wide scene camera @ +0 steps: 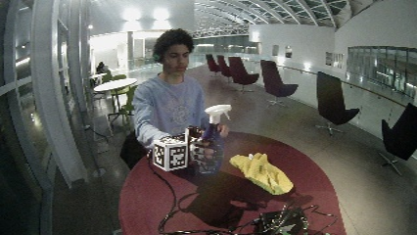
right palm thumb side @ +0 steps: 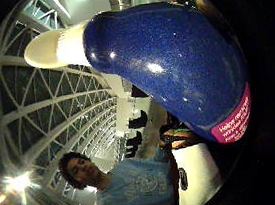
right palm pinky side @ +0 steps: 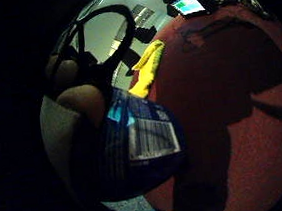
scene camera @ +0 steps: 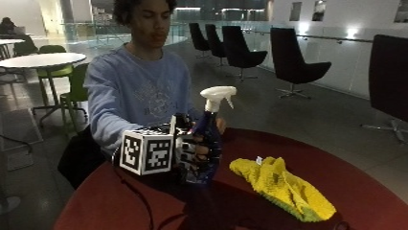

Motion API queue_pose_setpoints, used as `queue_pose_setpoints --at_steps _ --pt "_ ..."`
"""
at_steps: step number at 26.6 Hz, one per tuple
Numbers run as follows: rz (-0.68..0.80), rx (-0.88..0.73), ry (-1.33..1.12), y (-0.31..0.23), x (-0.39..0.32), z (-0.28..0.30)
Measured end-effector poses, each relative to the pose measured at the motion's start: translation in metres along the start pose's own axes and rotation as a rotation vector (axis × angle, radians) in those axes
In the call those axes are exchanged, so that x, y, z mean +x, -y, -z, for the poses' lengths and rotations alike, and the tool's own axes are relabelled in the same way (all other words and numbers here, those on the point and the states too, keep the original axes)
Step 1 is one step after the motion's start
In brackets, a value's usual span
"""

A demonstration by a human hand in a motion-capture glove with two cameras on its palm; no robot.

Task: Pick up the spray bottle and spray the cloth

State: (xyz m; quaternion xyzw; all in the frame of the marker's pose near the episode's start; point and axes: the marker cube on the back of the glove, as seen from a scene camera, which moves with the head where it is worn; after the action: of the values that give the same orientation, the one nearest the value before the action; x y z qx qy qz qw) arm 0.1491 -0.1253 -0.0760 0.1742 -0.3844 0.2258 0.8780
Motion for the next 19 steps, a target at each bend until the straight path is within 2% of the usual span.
queue_pose_setpoints --at_steps 6,19 --pt "-0.096 -0.064 -0.143 0.007 -0.008 0.008" --pt "-0.320 -0.371 -0.499 0.045 -0.012 0.010"
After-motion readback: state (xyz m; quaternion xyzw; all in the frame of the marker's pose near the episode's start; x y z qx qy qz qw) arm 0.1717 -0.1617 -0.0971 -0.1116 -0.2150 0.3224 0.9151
